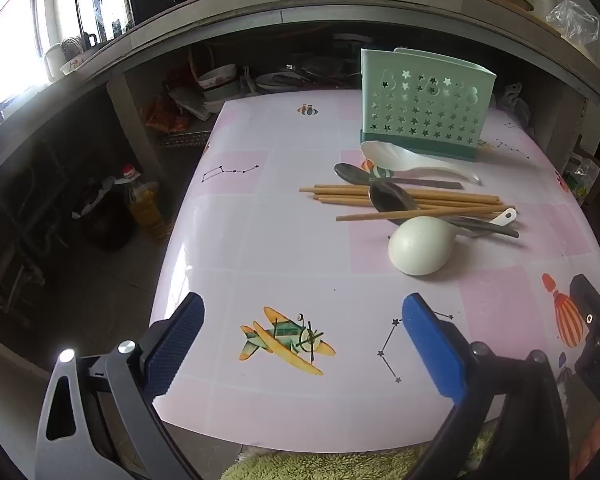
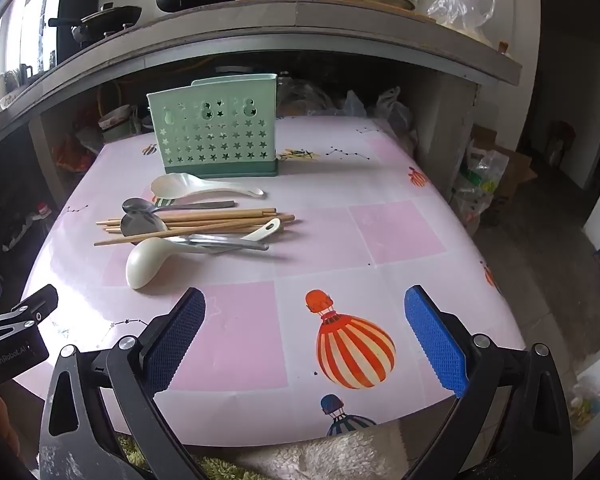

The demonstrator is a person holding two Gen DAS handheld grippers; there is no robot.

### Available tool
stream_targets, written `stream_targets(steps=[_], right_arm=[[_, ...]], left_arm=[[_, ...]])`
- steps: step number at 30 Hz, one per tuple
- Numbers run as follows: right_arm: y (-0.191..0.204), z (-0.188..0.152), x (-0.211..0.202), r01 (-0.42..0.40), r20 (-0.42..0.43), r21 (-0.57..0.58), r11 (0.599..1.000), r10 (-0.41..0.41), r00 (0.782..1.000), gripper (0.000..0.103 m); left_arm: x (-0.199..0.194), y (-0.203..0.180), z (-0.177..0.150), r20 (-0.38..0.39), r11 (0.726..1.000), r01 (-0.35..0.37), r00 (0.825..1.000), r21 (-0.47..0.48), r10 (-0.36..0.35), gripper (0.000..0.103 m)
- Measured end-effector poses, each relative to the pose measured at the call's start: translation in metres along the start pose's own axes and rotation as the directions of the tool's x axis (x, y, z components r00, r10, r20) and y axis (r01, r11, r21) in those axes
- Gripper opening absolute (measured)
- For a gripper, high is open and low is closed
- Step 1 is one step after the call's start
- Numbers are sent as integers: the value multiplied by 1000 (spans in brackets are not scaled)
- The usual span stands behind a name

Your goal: Organize utensils

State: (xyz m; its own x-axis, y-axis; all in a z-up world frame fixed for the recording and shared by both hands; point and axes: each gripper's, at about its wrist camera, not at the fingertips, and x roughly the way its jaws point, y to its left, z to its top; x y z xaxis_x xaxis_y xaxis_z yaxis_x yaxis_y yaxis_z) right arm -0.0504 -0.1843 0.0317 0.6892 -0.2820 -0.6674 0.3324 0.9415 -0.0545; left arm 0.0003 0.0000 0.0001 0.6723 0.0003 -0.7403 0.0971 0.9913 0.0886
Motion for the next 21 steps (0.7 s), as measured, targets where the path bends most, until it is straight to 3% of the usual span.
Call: stream_targets(steps=[21], right_arm=[[-3, 1, -2, -1, 9, 9, 1000, 0, 1000, 95]], left_arm=[[-3, 0, 1, 21, 1000, 7, 1000, 7, -7, 97]])
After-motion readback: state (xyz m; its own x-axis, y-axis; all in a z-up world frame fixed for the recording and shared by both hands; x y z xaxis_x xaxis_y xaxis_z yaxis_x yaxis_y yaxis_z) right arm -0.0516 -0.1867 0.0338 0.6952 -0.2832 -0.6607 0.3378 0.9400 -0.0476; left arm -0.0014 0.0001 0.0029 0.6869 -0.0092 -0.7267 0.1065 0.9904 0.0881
